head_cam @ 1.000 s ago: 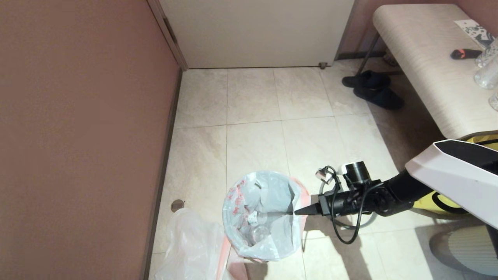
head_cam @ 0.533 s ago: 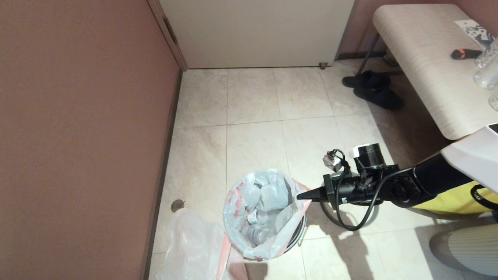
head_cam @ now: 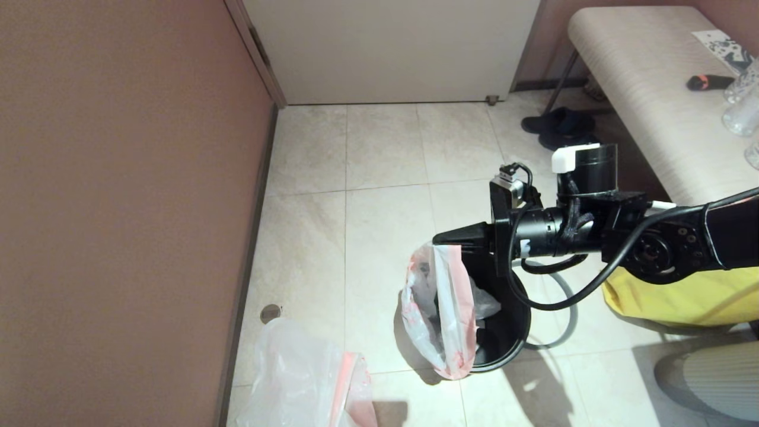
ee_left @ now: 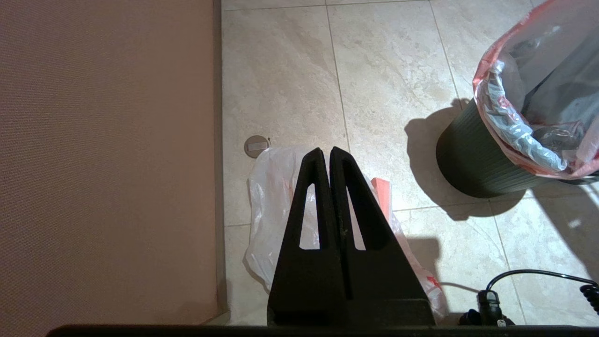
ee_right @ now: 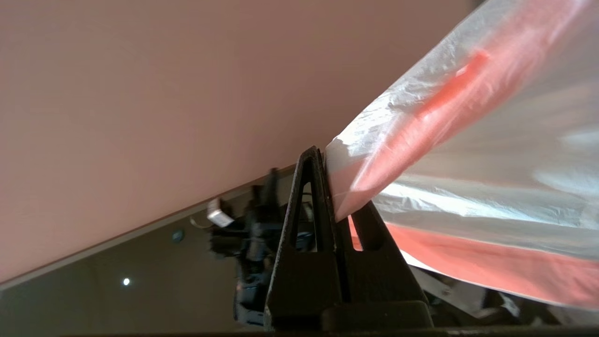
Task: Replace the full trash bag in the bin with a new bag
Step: Place the trash bag on the floor
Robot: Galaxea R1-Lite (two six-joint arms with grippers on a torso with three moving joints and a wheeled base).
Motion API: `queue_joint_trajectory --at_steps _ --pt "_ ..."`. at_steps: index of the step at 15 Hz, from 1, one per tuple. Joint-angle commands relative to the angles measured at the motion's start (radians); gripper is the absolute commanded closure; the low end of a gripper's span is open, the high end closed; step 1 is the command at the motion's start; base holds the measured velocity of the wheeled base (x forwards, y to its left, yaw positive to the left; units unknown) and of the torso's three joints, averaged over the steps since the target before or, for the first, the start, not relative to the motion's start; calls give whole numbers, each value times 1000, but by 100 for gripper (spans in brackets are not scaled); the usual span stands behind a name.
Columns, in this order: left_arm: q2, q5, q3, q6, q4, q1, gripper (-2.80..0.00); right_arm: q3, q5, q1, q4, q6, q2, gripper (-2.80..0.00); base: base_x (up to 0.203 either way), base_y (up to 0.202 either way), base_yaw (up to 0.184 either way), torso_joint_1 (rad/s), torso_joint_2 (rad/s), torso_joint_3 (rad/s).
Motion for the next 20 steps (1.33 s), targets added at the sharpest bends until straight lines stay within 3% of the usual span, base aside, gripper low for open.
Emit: queue_joint_trajectory --at_steps 1,10,14,18,20 --pt "0 0 0 0 0 0 0 -20 4 13 -2 27 -43 0 0 0 0 0 0 0" --pt "0 0 0 0 0 0 0 -30 3 16 6 70 -223 0 0 0 0 0 0 0" --pt "0 0 0 0 0 0 0 -85 1 5 80 70 -330 0 0 0 0 0 0 0" --pt "0 0 0 0 0 0 0 -174 -4 -72 106 68 -404 0 0 0 0 0 0 0" --pt "0 0 0 0 0 0 0 -287 -5 -118 170 66 -406 0 0 0 0 0 0 0"
